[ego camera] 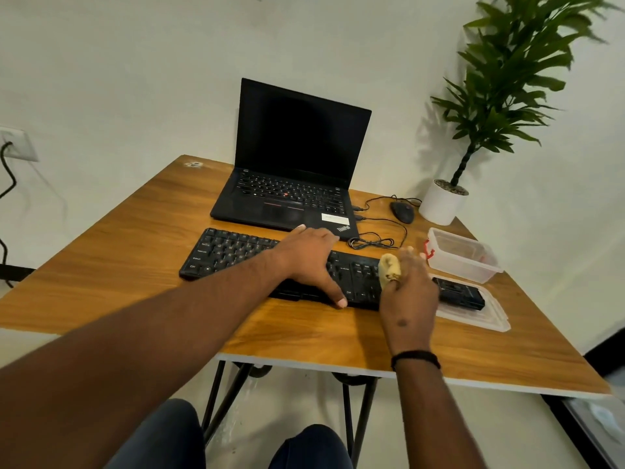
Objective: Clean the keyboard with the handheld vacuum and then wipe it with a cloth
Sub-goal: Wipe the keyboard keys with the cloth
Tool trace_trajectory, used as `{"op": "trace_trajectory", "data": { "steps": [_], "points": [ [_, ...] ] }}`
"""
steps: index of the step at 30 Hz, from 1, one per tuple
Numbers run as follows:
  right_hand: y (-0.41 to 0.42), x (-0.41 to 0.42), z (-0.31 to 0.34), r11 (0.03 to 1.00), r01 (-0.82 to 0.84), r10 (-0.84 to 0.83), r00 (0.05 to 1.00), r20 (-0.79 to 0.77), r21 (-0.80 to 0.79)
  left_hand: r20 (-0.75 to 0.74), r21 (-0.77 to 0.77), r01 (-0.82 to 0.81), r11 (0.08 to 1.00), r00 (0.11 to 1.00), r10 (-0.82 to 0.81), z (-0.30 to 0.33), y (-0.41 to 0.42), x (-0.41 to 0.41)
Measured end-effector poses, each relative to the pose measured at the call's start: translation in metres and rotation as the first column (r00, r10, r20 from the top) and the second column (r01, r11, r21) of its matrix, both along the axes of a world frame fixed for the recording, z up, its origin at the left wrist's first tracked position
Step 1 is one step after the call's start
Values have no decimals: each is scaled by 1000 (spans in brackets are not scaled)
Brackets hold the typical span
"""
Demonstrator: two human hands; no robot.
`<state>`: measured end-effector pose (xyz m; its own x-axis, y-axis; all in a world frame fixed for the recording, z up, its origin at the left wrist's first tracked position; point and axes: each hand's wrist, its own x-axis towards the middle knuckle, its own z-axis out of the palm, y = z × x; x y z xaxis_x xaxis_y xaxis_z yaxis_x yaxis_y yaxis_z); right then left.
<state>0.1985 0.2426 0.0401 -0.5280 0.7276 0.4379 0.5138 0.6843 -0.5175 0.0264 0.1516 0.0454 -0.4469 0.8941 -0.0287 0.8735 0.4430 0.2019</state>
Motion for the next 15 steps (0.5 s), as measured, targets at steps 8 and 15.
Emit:
{"op": "trace_trajectory", "data": {
  "steps": [8, 15],
  "points": [
    [-41, 19, -19, 982, -188, 182, 936, 301, -10, 62, 1, -10, 1000, 998, 10, -3, 25, 0],
    [7, 7, 11, 993, 90, -96, 992, 85, 76, 84, -116, -41, 992, 995, 51, 8, 30, 6]
  ]
}}
